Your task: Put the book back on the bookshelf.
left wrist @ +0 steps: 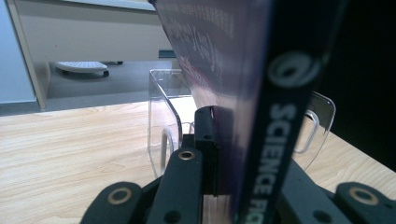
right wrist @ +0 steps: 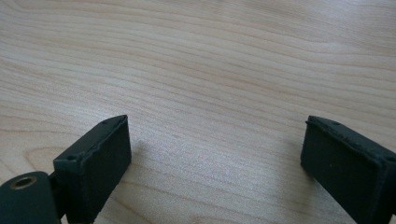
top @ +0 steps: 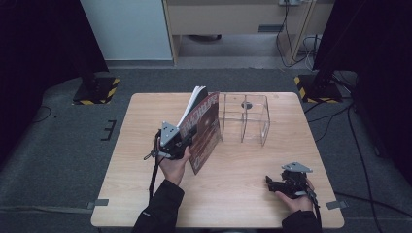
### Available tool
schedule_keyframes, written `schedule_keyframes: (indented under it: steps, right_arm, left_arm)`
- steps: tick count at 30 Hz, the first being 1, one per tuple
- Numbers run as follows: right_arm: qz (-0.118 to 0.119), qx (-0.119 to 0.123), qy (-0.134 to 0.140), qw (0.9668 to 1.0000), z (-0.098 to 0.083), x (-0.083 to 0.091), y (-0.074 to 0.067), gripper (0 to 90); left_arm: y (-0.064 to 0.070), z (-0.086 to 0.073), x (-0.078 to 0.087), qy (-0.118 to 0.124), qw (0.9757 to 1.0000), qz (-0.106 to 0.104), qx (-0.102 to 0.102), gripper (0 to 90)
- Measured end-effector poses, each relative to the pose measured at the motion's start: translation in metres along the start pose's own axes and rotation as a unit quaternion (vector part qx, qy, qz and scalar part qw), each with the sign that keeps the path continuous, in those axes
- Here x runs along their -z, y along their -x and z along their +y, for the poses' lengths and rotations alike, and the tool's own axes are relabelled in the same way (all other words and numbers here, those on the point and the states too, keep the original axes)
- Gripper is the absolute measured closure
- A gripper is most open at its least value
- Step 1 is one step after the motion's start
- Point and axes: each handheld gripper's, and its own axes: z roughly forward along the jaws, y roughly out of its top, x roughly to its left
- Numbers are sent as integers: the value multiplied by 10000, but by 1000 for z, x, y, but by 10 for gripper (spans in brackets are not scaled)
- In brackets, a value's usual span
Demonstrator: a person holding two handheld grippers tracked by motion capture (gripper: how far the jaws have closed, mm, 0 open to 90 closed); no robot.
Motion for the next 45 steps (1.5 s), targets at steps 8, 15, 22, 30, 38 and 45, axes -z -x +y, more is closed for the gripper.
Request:
schedule_keyframes:
  steps: [8,15,22,30,38,45]
  right_arm:
    - [4,7,-2,10000,0,0,0,87]
    - [4,10,-4,10000,0,0,0,87]
    - [1,-1,1,10000,0,0,0,87]
    - [8,13,4,10000,0,0,0,87]
    - [12,7,1,10000,0,0,0,87]
    - [12,9,2,10000,0,0,0,86]
  left_arm:
    - [-1,13,-9,69,10000,37,61,835]
    - [3,39,-23,358,9993,91,-23,835]
    - [7,53,-43,462,9986,188,-191,835]
    - [4,45,-63,429,9977,483,-199,835]
    - [3,42,-69,533,9957,723,-223,835]
    - [3,40,-71,647,9940,860,-193,835]
